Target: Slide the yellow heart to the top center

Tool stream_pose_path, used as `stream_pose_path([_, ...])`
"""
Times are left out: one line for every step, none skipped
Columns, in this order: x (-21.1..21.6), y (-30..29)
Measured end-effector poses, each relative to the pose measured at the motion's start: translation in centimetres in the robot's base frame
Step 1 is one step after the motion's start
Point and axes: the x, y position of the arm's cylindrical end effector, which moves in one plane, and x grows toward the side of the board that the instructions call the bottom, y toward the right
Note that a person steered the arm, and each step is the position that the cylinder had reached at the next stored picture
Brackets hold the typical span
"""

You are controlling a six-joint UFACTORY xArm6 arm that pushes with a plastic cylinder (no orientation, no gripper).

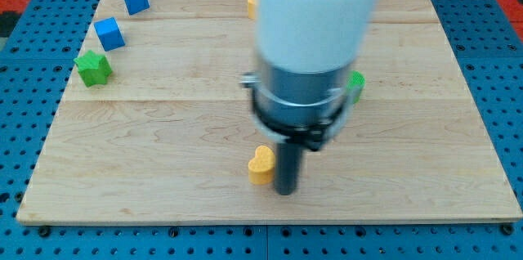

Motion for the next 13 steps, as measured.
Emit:
stream_pose_path([-5.0, -3.3])
stream_pose_path([-12.0, -5.0])
stream_pose_path([-11.8, -5.5])
stream_pose_path([-11.2, -8.4])
stream_pose_path([-14.9, -9.4])
stream_pose_path([-19.6, -9.4])
stream_pose_path([-18.4, -8.5])
stream_pose_path([-17.7, -13.1])
stream_pose_path([-21.8, -13.8])
stream_pose_path([-26.2, -9.3])
stream_pose_path([-30.3, -6.6])
stream_pose_path([-30.5, -4.8])
stream_pose_path([-30.4, -9.1])
